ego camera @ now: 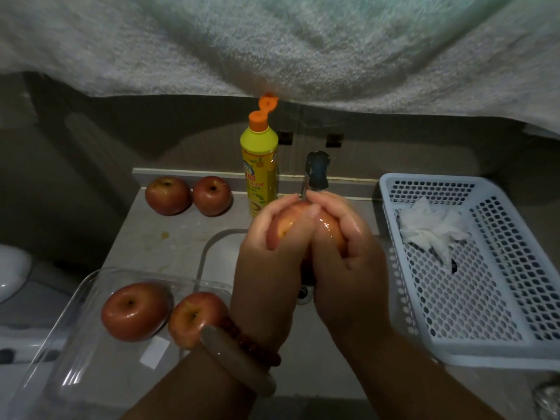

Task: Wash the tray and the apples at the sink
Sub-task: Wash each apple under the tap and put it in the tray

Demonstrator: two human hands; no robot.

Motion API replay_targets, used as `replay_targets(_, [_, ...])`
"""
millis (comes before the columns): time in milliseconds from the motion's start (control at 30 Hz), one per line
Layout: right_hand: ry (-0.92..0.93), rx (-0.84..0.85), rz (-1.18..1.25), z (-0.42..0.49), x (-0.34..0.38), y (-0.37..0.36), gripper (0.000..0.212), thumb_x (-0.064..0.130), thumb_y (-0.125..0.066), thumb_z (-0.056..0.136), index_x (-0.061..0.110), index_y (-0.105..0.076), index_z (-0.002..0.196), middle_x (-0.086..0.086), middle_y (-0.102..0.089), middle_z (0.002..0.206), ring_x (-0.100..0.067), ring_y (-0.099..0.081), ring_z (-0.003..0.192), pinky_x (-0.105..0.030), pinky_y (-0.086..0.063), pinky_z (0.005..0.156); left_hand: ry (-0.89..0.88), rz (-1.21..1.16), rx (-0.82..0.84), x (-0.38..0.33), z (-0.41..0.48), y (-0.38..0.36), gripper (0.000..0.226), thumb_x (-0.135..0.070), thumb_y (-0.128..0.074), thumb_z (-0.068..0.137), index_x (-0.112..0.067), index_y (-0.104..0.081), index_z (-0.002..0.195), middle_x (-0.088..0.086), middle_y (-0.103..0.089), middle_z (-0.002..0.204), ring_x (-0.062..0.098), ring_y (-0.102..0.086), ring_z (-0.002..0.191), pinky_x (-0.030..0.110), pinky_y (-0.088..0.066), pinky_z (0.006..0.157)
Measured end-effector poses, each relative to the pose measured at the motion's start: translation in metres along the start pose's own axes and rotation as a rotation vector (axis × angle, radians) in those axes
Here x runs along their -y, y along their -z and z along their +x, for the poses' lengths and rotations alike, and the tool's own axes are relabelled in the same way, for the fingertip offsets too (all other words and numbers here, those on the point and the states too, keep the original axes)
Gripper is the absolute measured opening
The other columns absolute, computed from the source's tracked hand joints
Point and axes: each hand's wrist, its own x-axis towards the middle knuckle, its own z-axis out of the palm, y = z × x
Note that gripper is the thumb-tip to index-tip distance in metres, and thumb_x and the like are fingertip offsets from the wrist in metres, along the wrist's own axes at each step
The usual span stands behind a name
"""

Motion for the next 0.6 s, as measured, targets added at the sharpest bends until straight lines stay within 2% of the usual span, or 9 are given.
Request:
replay_targets(100, [-0.174,-0.106,0.065,-0.001,-0.001,-0.001,0.026,0.033,-0.041,0.1,0.041,-0.061,0.115,0.022,-0.059,0.116,0.008,-0.056,0.104,-0.019,-0.056,0.073,-0.122,0.191,-0.064,0.004,-0.007,0.0,0.033,-0.042,-0.063,0.082,-0.037,-0.059,0.115,-0.013,-0.059,0.115,-0.003,-0.06,0.097,0.014,-0.053,0.062])
replay_targets(167, [-0.355,-0.128,0.245,0.004,0.001,0.001,0.023,0.036,-0.043,0.099,0.043,-0.064,0.107,0.02,-0.059,0.108,0.0,-0.06,0.096,-0.018,-0.055,0.06,-0.227,0.383,-0.144,0.005,-0.008,-0.001,0.033,-0.042,-0.056,0.086,-0.031,-0.057,0.118,-0.011,-0.058,0.12,-0.001,-0.059,0.094,0.008,-0.049,0.058])
replay_targets(200, [-0.399,-0.093,0.278,0.004,0.003,0.001,0.02,0.038,-0.047,0.097,0.044,-0.063,0.107,0.019,-0.058,0.108,-0.006,-0.061,0.096,-0.02,-0.055,0.059,-0.186,0.33,-0.155,0.003,-0.008,0.001,0.036,-0.042,-0.056,0.085,-0.029,-0.055,0.119,-0.005,-0.059,0.121,0.003,-0.058,0.097,0.005,-0.047,0.061])
replay_targets(267, [-0.358,-0.008,0.225,0.001,0.006,-0.001,0.026,0.046,-0.059,0.086,0.047,-0.058,0.112,0.022,-0.057,0.109,-0.008,-0.062,0.097,-0.022,-0.056,0.063,-0.105,0.164,-0.126,0.012,-0.004,0.008,0.031,-0.044,-0.055,0.085,-0.032,-0.054,0.114,0.001,-0.061,0.119,0.013,-0.058,0.104,0.012,-0.051,0.078])
replay_targets(300, [-0.288,0.013,0.138,-0.003,0.005,-0.001,0.035,0.046,-0.062,0.08,0.05,-0.055,0.114,0.026,-0.056,0.109,-0.004,-0.061,0.098,-0.022,-0.057,0.066,-0.157,0.201,-0.138,0.01,-0.002,0.007,0.029,-0.047,-0.051,0.083,-0.033,-0.058,0.107,0.001,-0.064,0.115,0.018,-0.06,0.106,0.024,-0.052,0.088])
replay_targets(333, [-0.219,0.015,0.06,-0.005,0.006,-0.002,0.038,0.046,-0.061,0.079,0.051,-0.053,0.115,0.03,-0.054,0.11,0.001,-0.06,0.099,-0.023,-0.058,0.069,-0.13,0.178,-0.102,0.008,-0.002,0.007,0.032,-0.049,-0.049,0.08,-0.031,-0.062,0.104,0.0,-0.066,0.11,0.021,-0.062,0.106,0.035,-0.052,0.09])
replay_targets(400, [-0.148,-0.02,0.014,-0.007,0.006,-0.001,0.032,0.043,-0.054,0.085,0.049,-0.054,0.117,0.031,-0.053,0.113,0.006,-0.057,0.101,-0.023,-0.058,0.071,-0.163,0.206,-0.034,0.002,-0.007,0.002,0.035,-0.045,-0.056,0.076,-0.03,-0.063,0.107,-0.008,-0.067,0.106,0.014,-0.065,0.1,0.032,-0.056,0.076])
replay_targets(500, [-0.312,-0.139,0.249,0.0,0.008,0.0,0.024,0.043,-0.042,0.097,0.046,-0.063,0.109,0.025,-0.059,0.106,0.004,-0.06,0.095,-0.026,-0.059,0.066,-0.25,0.243,-0.049,-0.004,-0.014,-0.004,0.033,-0.044,-0.058,0.079,-0.038,-0.061,0.11,-0.019,-0.061,0.107,-0.001,-0.061,0.1,0.019,-0.055,0.065])
replay_targets(600, [-0.393,-0.102,0.335,0.003,0.008,-0.001,0.024,0.049,-0.045,0.094,0.047,-0.065,0.105,0.023,-0.062,0.101,-0.008,-0.064,0.096,-0.03,-0.059,0.067,-0.239,0.311,-0.054,0.002,-0.004,0.001,0.044,-0.053,-0.047,0.077,-0.026,-0.065,0.107,-0.002,-0.066,0.116,0.019,-0.06,0.113,0.042,-0.052,0.091])
